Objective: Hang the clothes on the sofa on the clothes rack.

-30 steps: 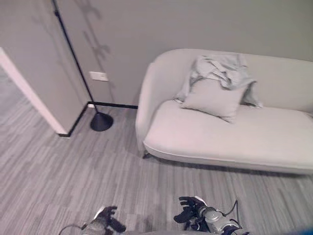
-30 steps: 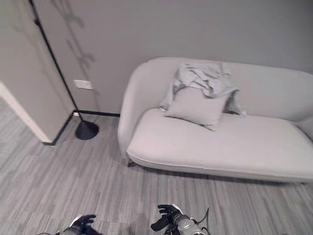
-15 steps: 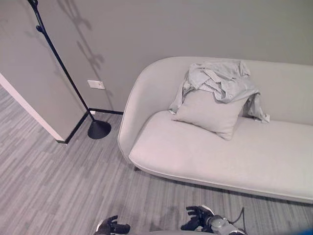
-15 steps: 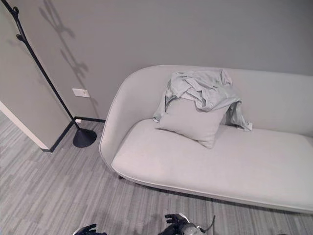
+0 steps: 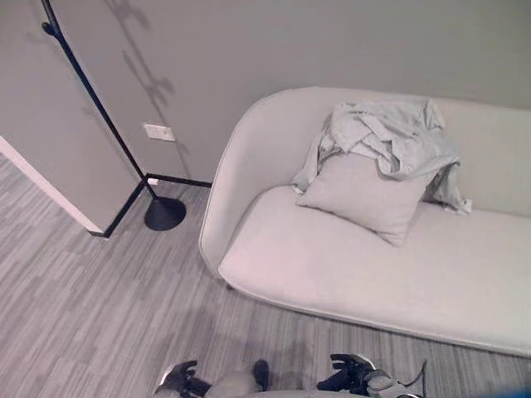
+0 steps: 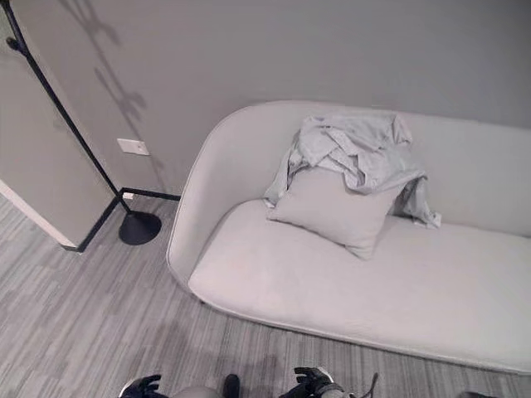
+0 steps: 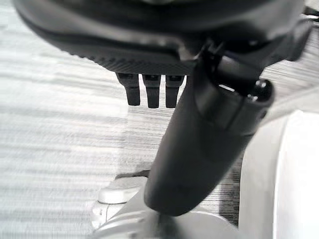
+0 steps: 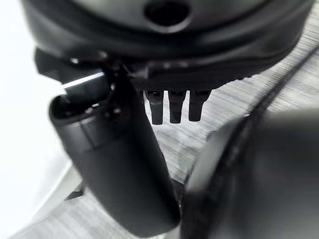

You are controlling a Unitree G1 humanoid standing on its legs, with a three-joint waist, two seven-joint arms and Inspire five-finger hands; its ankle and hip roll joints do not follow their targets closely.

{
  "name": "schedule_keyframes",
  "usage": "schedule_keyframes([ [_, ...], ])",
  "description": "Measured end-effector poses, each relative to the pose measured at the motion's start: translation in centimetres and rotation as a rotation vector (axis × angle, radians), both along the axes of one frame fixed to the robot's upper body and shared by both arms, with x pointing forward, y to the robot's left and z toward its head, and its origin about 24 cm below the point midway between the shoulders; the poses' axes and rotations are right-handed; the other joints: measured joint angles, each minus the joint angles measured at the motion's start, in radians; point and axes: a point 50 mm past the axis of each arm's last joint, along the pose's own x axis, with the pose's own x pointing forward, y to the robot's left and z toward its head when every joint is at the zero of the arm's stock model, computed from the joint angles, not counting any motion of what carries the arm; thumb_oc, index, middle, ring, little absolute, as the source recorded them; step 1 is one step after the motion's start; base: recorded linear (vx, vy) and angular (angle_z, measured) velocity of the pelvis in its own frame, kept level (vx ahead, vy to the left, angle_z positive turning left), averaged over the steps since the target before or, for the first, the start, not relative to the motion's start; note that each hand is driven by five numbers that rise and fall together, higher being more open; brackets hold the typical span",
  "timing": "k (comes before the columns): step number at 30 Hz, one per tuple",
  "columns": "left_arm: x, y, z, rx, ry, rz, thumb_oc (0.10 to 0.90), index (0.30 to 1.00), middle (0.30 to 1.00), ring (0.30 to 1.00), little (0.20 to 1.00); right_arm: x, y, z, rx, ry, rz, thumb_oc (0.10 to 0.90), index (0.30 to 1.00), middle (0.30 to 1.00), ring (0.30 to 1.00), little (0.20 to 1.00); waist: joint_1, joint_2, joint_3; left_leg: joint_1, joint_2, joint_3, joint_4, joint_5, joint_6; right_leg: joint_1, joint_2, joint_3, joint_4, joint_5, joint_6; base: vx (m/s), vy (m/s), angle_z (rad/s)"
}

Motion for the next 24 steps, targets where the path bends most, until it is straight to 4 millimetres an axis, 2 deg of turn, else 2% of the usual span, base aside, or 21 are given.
schedule_keyframes([
  [1,-0.2,0.1,0.0,0.004,0.003,-0.011,0.8,0.9,0.9,0.9,0.9,0.1,0.2,0.0,0.005,-0.005,0.004,0.8,0.9,0.9,0.9,0.9,0.0,0.002,0.001,0.013,0.0,-0.001,-0.004,-0.002,0.002,-0.013,-0.012,-0.009,0.046,0.003,0.003,0.0,0.001,0.27],
  [2,-0.5,0.4,0.0,0.011,0.006,-0.009,0.8,0.9,0.9,0.9,0.9,0.1,0.5,0.0,0.012,-0.005,0.008,0.8,0.9,0.9,0.9,0.9,0.003,-0.007,-0.004,0.044,0.002,-0.007,-0.01,-0.004,0.008,-0.025,-0.016,-0.016,0.091,0.004,0.006,0.0,0.0,0.32],
  [4,-0.2,0.5,0.1,0.013,-0.006,-0.012,0.8,0.9,0.9,0.9,0.9,0.1,0.8,0.0,0.019,-0.005,0.009,0.8,0.9,0.9,0.9,0.9,0.006,-0.02,-0.013,0.049,0.004,-0.021,-0.011,-0.013,0.012,-0.042,-0.013,-0.026,0.082,0.016,0.017,0.37,-0.151,0.3],
  [5,0.3,0.4,0.2,0.015,-0.017,-0.032,0.8,0.9,0.9,0.9,0.9,0.1,0.6,0.0,0.021,-0.006,-0.003,0.8,0.9,0.9,0.9,0.9,0.004,-0.02,-0.012,0.06,0.017,-0.014,-0.015,-0.049,0.015,-0.048,-0.031,-0.081,0.066,0.013,0.009,0.44,-0.328,-0.14],
  [6,0.0,0.0,0.1,0.013,-0.006,-0.054,0.8,0.9,0.9,0.9,0.9,0.3,0.4,0.0,0.019,-0.015,-0.012,0.8,0.9,0.9,0.9,0.9,0.009,-0.007,-0.01,0.067,0.024,0.002,-0.026,-0.032,-0.01,-0.036,-0.065,-0.186,-0.007,-0.016,-0.04,0.14,-0.364,-0.44],
  [7,0.0,-0.1,0.0,0.011,-0.007,-0.049,0.8,0.9,0.9,0.9,0.9,0.4,0.3,0.1,0.019,-0.027,-0.025,0.8,0.9,0.9,0.9,0.9,0.002,-0.005,-0.006,0.07,0.038,0.021,-0.025,-0.035,-0.012,-0.023,-0.065,-0.221,-0.176,-0.003,-0.027,0.07,-0.314,-0.48],
  [8,0.1,-0.1,0.0,0.016,-0.006,-0.062,0.8,0.9,0.9,0.9,0.9,0.6,0.2,0.2,0.014,-0.042,-0.025,0.8,0.9,0.9,0.9,0.9,-0.007,-0.002,-0.003,0.074,0.042,0.024,-0.026,-0.035,-0.022,-0.026,-0.084,-0.214,-0.263,0.024,0.016,0.07,-0.343,-0.24],
  [9,0.1,0.1,0.1,0.027,-0.003,-0.086,0.8,0.9,0.9,0.9,0.9,0.6,0.0,0.2,0.008,-0.041,-0.028,0.8,0.9,0.9,0.9,0.9,-0.012,-0.001,-0.002,0.077,0.045,0.021,-0.026,-0.036,-0.035,-0.025,-0.106,-0.204,-0.294,0.04,0.043,0.1,-0.384,0.09],
  [10,0.7,0.2,0.2,0.037,-0.012,-0.113,0.8,0.9,0.9,0.9,0.9,0.5,-0.4,0.2,-0.006,-0.028,-0.028,0.8,0.9,0.9,0.9,0.9,-0.017,-0.004,-0.003,0.086,0.049,0.015,-0.027,-0.042,-0.049,-0.014,-0.153,-0.175,-0.338,0.066,0.081,0.11,-0.426,0.24],
  [13,1.4,0.4,0.5,0.043,-0.057,-0.119,0.8,0.9,0.9,0.9,0.9,-0.9,-1.0,-0.2,-0.024,0.029,-0.046,0.8,0.9,0.9,0.9,0.9,0.013,-0.025,-0.021,0.092,0.068,-0.001,-0.03,-0.055,-0.092,0.015,-0.266,-0.088,-0.378,0.163,0.116,0.11,-0.44,0.17],
  [14,1.7,0.4,0.6,0.045,-0.07,-0.119,0.8,0.9,0.9,0.9,0.9,-1.5,-1.1,-0.4,-0.027,0.051,-0.051,0.8,0.9,0.9,0.9,0.9,0.015,-0.043,-0.029,0.095,0.079,-0.014,-0.03,-0.064,-0.108,0.037,-0.277,-0.068,-0.411,0.208,0.103,0.12,-0.497,0.11],
  [15,1.2,0.8,0.6,0.059,-0.065,-0.109,0.8,0.9,0.9,0.9,0.9,-2.3,-0.9,-0.6,-0.019,0.078,-0.062,0.8,0.9,0.9,0.9,0.9,0.017,-0.054,-0.035,0.095,0.099,-0.022,-0.028,-0.069,-0.139,0.07,-0.282,-0.025,-0.449,0.254,0.106,0.12,-0.494,0.17],
  [16,0.5,1.6,0.6,0.075,-0.045,-0.081,0.8,0.9,0.9,0.9,0.9,-3.0,-0.7,-0.8,-0.006,0.099,-0.096,0.8,0.9,0.9,0.9,0.9,0.013,-0.089,-0.051,0.093,0.109,-0.032,-0.027,-0.075,-0.174,0.1,-0.268,0.008,-0.471,0.291,0.109,0.11,-0.474,0.1],
  [17,0.2,1.7,0.5,0.084,-0.037,-0.057,0.8,0.9,0.9,0.9,0.9,-3.4,-1.1,-0.9,-0.012,0.113,-0.125,0.8,0.9,0.9,0.9,0.9,0.013,-0.082,-0.06,0.093,0.15,-0.037,-0.024,-0.08,-0.208,0.118,-0.228,0.031,-0.474,0.206,0.103,0.12,-0.646,0.1],
  [18,0.0,0.8,0.3,0.062,-0.032,-0.056,0.8,0.9,0.9,0.9,0.9,-3.5,-2.0,-0.8,-0.026,0.113,-0.155,0.8,0.9,0.9,0.9,0.9,0.01,-0.054,-0.068,0.089,0.196,-0.04,-0.024,-0.079,-0.234,0.121,-0.178,0.033,-0.474,0.17,0.092,0.08,-0.497,0.04],
  [19,-0.2,0.5,0.2,0.052,-0.028,-0.053,0.8,0.9,0.9,0.9,0.9,-3.6,-2.4,-0.7,-0.035,0.115,-0.16,0.8,0.9,0.9,0.9,0.9,0.009,-0.044,-0.072,0.088,0.22,-0.041,-0.024,-0.069,-0.245,0.124,-0.155,0.029,-0.48,0.152,0.104,0.05,-0.568,0.03],
  [20,-0.2,0.3,0.1,0.044,-0.029,-0.033,0.8,0.9,0.9,0.9,0.9,-4.0,-2.7,-0.8,-0.041,0.122,-0.164,0.8,0.9,0.9,0.9,0.9,0.011,-0.032,-0.08,0.081,0.254,-0.04,-0.024,-0.063,-0.264,0.143,-0.118,0.01,-0.513,0.121,0.097,0.01,-0.361,0.11],
  [21,-0.5,0.0,0.0,0.034,-0.022,-0.007,0.8,0.9,0.9,0.9,0.9,-4.2,-2.9,-0.8,-0.043,0.127,-0.18,0.8,0.9,0.9,0.9,0.9,0.005,-0.017,-0.087,0.058,0.295,-0.046,-0.013,-0.031,-0.268,0.147,-0.069,-0.004,-0.524,0.115,0.086,0.0,-0.524,0.16],
  [24,0.5,0.3,0.2,0.036,-0.069,0.056,0.8,0.9,0.9,0.9,0.9,-4.2,-2.8,-0.8,-0.026,0.111,-0.226,0.8,0.9,0.9,0.9,0.9,0.009,-0.011,-0.092,-0.014,0.365,-0.067,0.04,0.014,-0.267,0.124,0.009,-0.023,-0.53,0.097,0.042,-0.03,-0.356,0.2],
])
